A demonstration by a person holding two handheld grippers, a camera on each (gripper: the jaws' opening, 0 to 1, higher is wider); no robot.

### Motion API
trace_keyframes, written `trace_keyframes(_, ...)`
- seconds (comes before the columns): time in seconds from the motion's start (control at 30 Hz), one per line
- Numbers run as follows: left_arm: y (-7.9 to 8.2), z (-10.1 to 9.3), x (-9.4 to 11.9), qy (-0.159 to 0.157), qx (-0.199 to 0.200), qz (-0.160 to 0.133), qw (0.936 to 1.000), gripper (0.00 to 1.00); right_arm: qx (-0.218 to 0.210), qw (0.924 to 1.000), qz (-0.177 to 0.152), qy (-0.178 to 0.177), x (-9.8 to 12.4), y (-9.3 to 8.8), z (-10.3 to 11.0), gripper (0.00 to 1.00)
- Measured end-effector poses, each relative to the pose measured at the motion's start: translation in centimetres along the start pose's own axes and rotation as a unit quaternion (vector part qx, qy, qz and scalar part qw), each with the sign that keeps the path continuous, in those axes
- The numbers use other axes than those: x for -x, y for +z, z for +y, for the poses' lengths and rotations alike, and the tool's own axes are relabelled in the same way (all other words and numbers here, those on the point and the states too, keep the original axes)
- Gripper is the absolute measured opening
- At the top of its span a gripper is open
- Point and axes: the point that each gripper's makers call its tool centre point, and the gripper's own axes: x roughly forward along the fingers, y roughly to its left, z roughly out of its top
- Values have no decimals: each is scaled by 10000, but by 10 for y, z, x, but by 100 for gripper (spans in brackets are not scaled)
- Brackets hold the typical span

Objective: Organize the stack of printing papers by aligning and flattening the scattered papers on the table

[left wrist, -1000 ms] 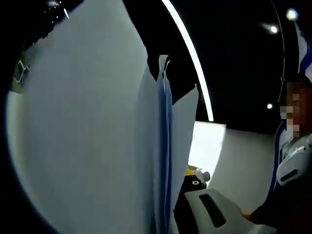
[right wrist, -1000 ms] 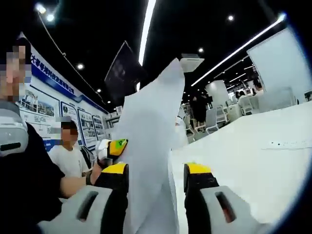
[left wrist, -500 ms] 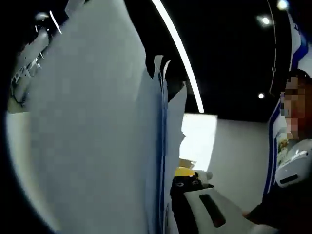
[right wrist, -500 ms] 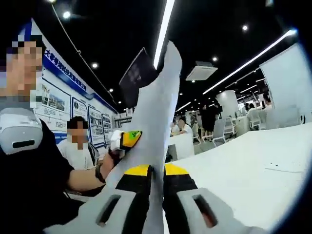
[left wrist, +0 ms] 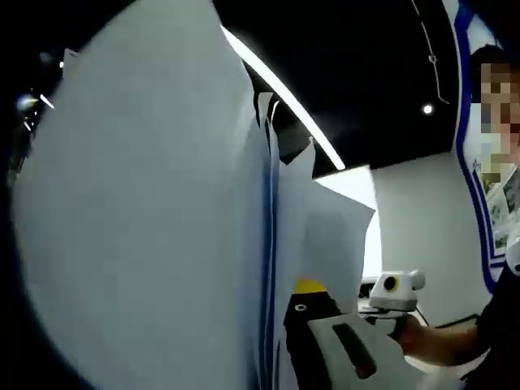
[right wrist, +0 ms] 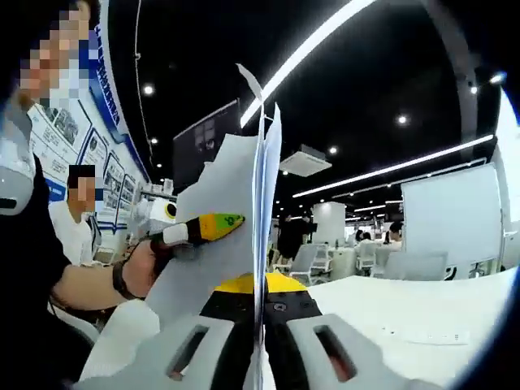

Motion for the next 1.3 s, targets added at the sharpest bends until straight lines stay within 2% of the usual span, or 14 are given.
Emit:
trace_keyframes(0.03,-2,-1,-2,13,-140,20,9999,7,138,9999,-1,-83,2,-1,-2,0)
trace_keyframes(0.07,-2,-1,-2,12,-177,28,9998,8,104,9999,68,-102,3,-5,-3,0)
trace_keyframes(0.13,-16,0,-4,82,-257,198,9994,11,35,9997,204,-140,7,-13,-5,0)
trace_keyframes(0.2,-32,8,-2,239,-128,442,9987,17,-95,9991,376,-182,12,-22,-9,0)
trace_keyframes(0.33,-44,7,5,130,109,510,9986,21,-107,9984,517,-215,21,-32,-14,5)
trace_keyframes(0.5,-59,-5,12,-154,108,751,9970,28,-115,9963,850,42,33,-44,-6,13)
trace_keyframes(0.57,-66,-10,15,-284,177,834,9960,28,-78,9957,922,97,36,-47,-5,16)
trace_keyframes(0.77,-88,-18,22,-410,357,1032,9932,28,-248,9939,1051,211,45,-57,-4,20)
trace_keyframes(0.83,-94,-21,25,-465,441,1038,9925,28,-403,9931,1070,251,47,-60,-3,22)
trace_keyframes(0.97,-102,-28,29,-554,575,1050,9913,28,-366,9919,1185,282,52,-66,-1,23)
trace_keyframes(1.17,-114,-51,40,-943,514,1159,9874,27,-374,9908,1231,408,65,-69,4,24)
trace_keyframes(1.2,-115,-50,42,-975,484,1159,9873,25,-392,9908,1219,432,68,-69,5,24)
trace_keyframes(1.27,-116,-55,45,-1054,287,1150,9873,15,-575,9890,1214,622,72,-68,11,13)
trace_keyframes(1.3,-116,-55,45,-1053,255,1147,9875,14,-630,9889,1176,653,72,-67,12,8)
